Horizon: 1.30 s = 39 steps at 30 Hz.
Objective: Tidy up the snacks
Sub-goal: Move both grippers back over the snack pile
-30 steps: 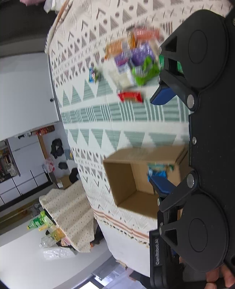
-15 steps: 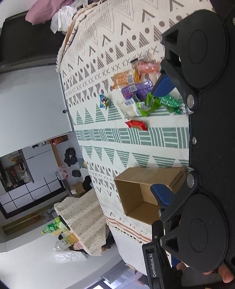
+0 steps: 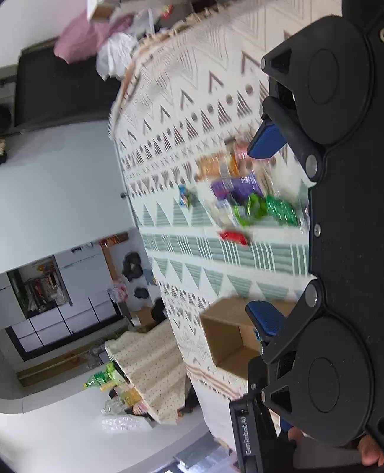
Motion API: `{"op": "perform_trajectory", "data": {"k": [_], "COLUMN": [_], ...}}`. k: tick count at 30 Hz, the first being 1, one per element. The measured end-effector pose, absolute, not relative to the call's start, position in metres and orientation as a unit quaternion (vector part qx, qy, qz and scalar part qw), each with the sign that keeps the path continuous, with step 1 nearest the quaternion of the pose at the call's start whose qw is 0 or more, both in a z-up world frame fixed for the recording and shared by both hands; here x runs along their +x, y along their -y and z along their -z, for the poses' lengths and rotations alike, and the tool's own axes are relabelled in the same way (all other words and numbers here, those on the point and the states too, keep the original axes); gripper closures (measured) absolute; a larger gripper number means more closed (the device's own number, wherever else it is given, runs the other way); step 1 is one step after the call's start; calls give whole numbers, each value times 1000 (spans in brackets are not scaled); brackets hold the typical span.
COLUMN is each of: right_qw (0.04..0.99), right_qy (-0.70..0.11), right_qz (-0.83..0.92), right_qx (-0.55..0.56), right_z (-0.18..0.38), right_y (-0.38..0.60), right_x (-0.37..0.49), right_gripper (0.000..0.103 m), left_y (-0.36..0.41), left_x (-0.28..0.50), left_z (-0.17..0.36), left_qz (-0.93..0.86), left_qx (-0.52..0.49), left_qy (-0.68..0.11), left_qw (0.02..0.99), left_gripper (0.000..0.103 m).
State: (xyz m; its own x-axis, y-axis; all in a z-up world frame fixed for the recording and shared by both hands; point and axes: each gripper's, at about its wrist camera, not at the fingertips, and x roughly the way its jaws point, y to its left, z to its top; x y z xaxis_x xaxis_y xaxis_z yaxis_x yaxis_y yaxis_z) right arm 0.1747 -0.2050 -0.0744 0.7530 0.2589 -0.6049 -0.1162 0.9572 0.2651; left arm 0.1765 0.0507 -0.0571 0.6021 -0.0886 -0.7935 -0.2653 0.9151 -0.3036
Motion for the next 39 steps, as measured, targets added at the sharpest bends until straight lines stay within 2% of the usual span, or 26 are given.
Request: {"op": "perform_trajectory", "data": {"k": [18,27,33,39], "right_qw": [900,881,862,842], "right_qy": [-385,-409,-425,-455], "right_qz": [-111,-104,-111,-109], "right_qx": [173,215,252,270], "right_z": [110,129,142,157], "right_y": [262,275,281,282], "right_x": [178,190,198,210], "right_gripper": [0,9,9,22], "left_y": [-5,16,28,40], "left_x": [184,197,205,215], "left_z": [79,106,132,153], "left_qz": [-56,-48,-52,-49], "left_qx": [-200,-211,-215,-221], "left_qy": [-469,-491,-514,-532], "left_qw": [859,844,829,816], "left_gripper": [0,1,9,18]}}
